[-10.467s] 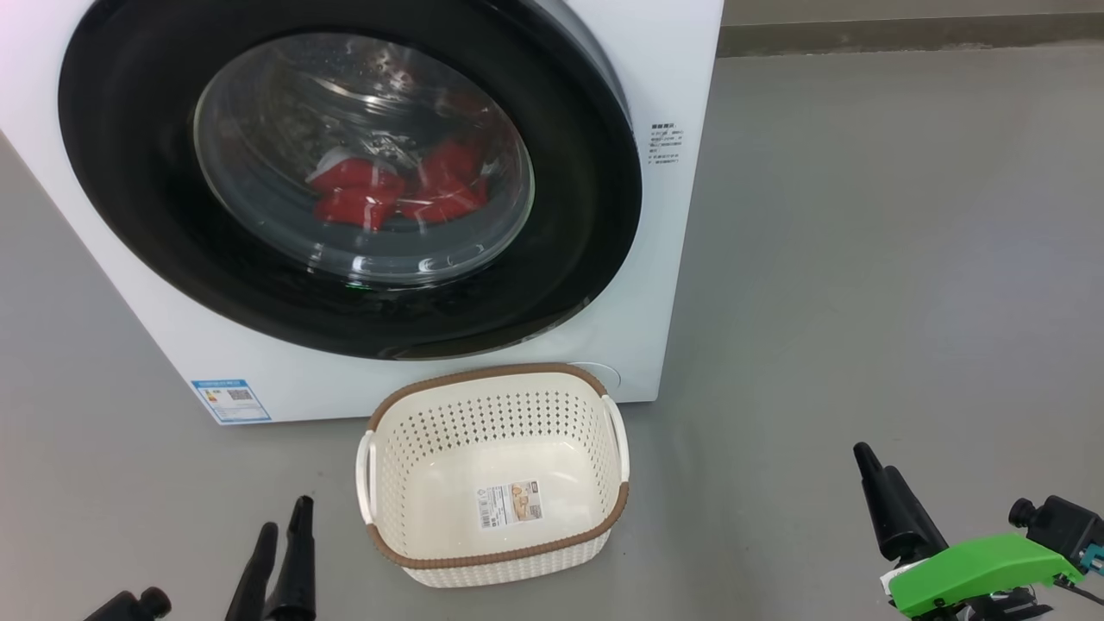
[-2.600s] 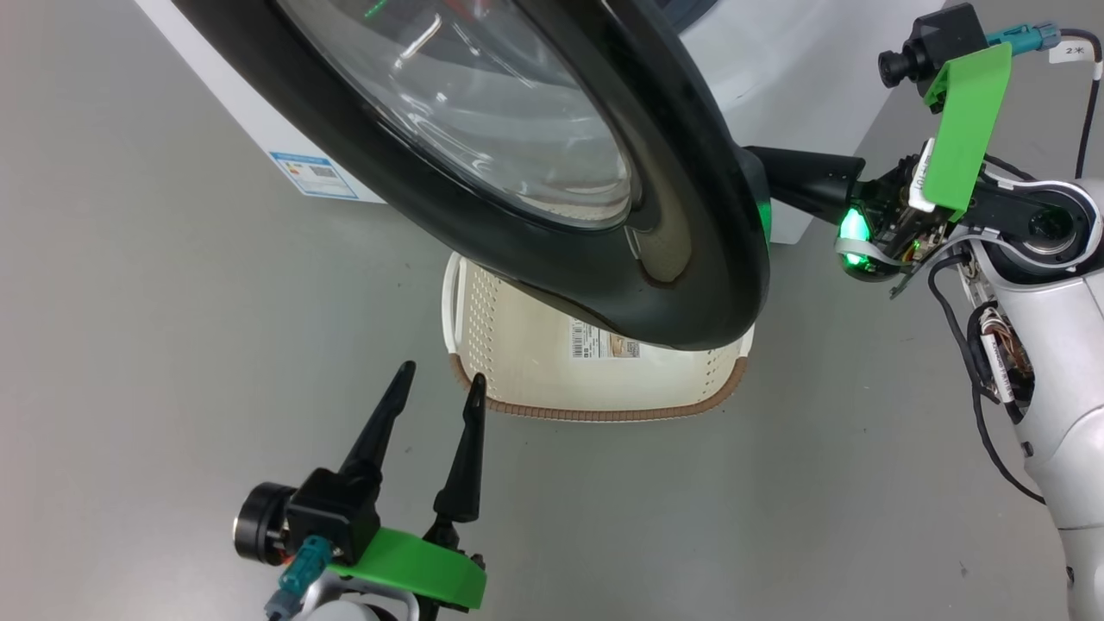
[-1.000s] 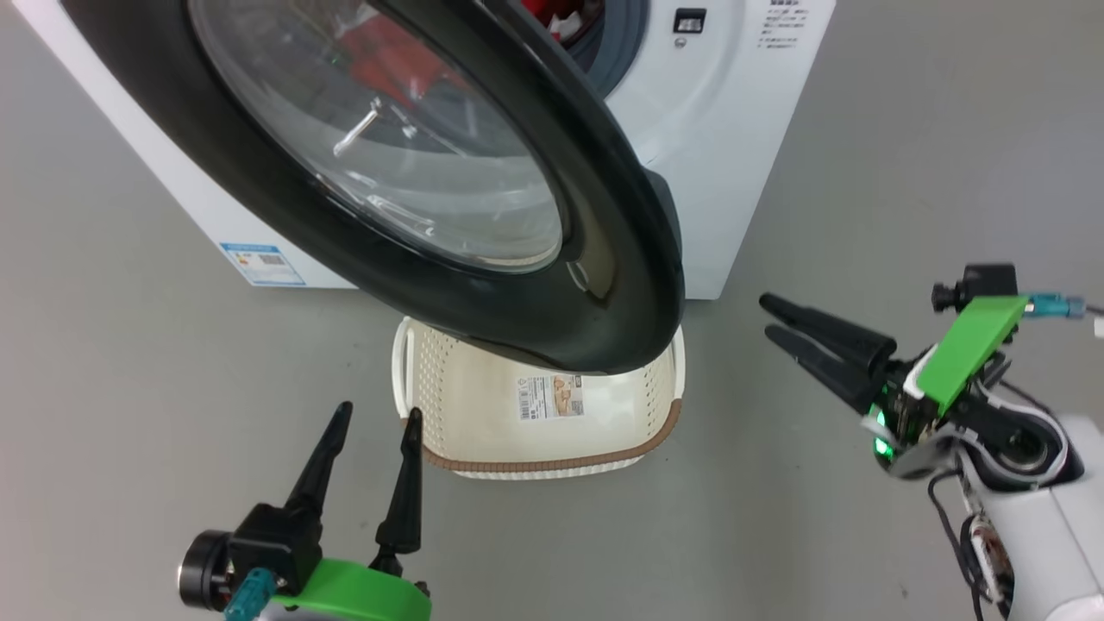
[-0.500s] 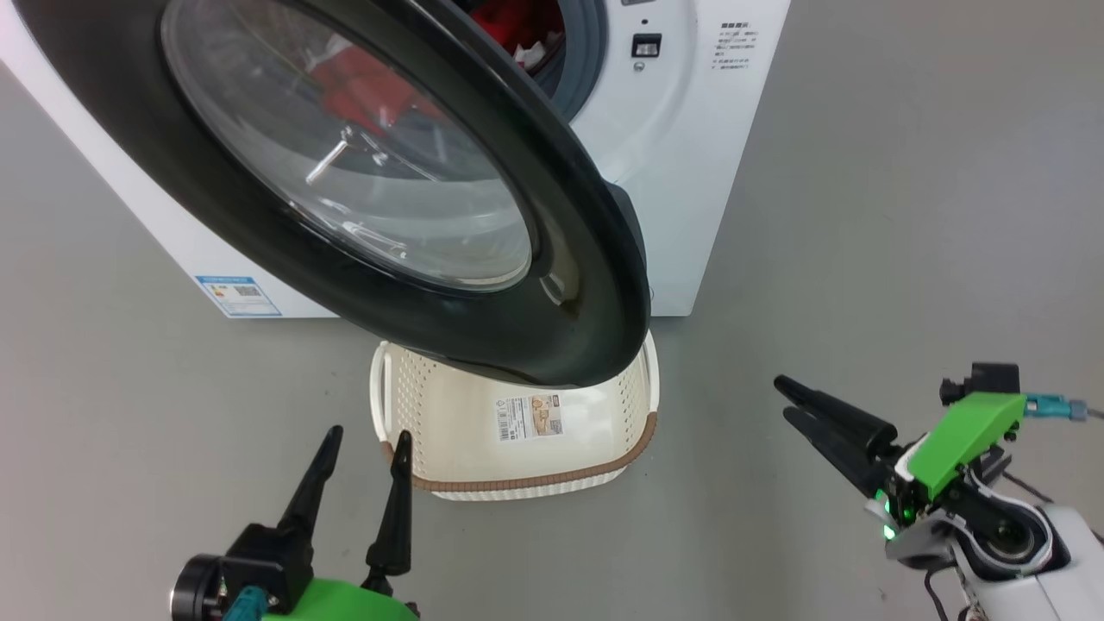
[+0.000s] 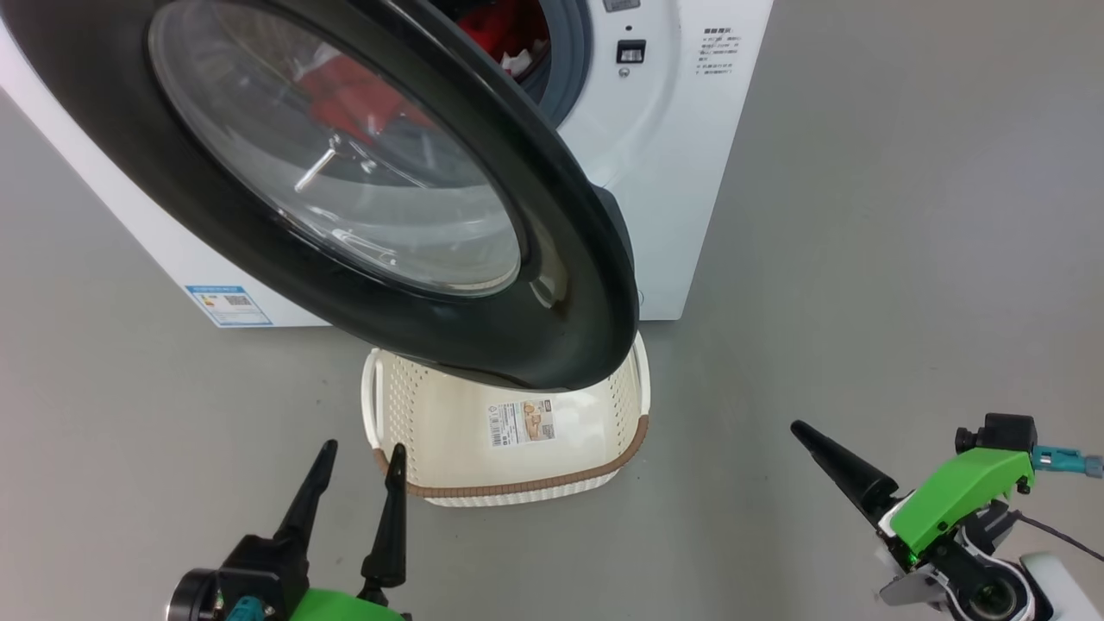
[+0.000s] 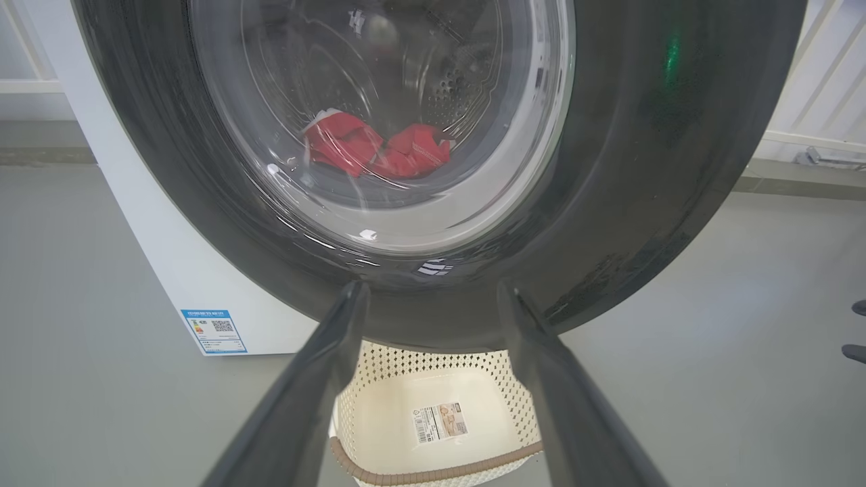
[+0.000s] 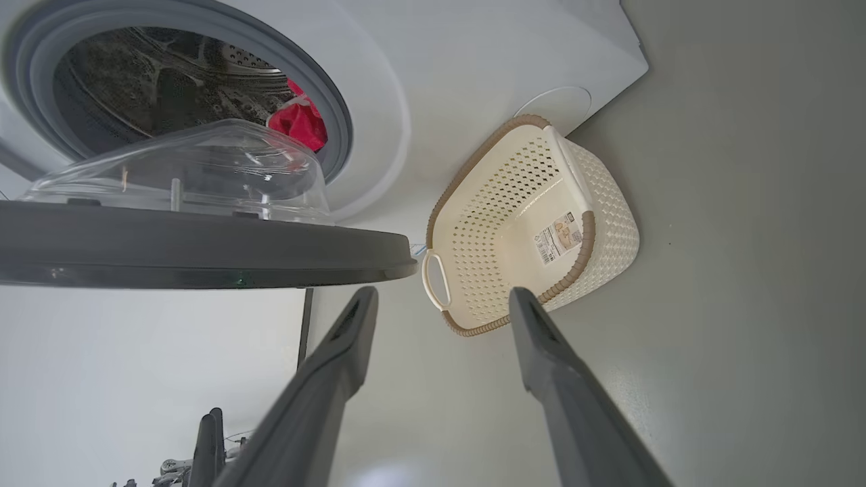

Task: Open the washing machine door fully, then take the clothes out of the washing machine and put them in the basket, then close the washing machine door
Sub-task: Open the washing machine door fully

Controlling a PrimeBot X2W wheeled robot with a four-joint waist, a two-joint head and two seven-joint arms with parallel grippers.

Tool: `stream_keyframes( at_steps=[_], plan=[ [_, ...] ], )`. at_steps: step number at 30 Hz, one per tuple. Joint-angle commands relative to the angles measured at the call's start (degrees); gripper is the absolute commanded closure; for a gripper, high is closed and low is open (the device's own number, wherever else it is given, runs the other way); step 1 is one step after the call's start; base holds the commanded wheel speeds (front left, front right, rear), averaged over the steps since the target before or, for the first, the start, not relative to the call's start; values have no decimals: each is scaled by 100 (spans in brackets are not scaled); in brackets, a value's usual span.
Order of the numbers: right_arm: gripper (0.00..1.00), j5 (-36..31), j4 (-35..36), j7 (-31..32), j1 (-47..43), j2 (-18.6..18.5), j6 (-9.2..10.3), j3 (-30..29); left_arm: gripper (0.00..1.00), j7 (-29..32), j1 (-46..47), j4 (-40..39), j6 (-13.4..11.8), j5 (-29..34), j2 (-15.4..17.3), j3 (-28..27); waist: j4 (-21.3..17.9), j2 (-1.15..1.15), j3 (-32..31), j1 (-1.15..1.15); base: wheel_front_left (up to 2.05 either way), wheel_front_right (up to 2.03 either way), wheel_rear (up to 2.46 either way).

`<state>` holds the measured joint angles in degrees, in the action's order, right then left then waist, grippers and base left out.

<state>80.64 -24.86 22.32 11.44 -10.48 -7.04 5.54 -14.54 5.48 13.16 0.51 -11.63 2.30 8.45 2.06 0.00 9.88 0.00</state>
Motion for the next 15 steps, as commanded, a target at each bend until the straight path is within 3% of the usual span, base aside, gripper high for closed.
stream_keyframes(
  at_steps=[1, 15],
  plan=[
    [0, -142, 157, -246, -61, -155, -45, 237, 0, -46, -24, -104, 9, 18, 58, -207, -4, 0, -1, 0, 0, 0, 0],
    [0, -960, 291, -2359, -94, -834, -45, 1747, 0, -46, -24, -61, 30, 14, 58, -256, -20, 0, -6, 0, 0, 0, 0]
  ],
)
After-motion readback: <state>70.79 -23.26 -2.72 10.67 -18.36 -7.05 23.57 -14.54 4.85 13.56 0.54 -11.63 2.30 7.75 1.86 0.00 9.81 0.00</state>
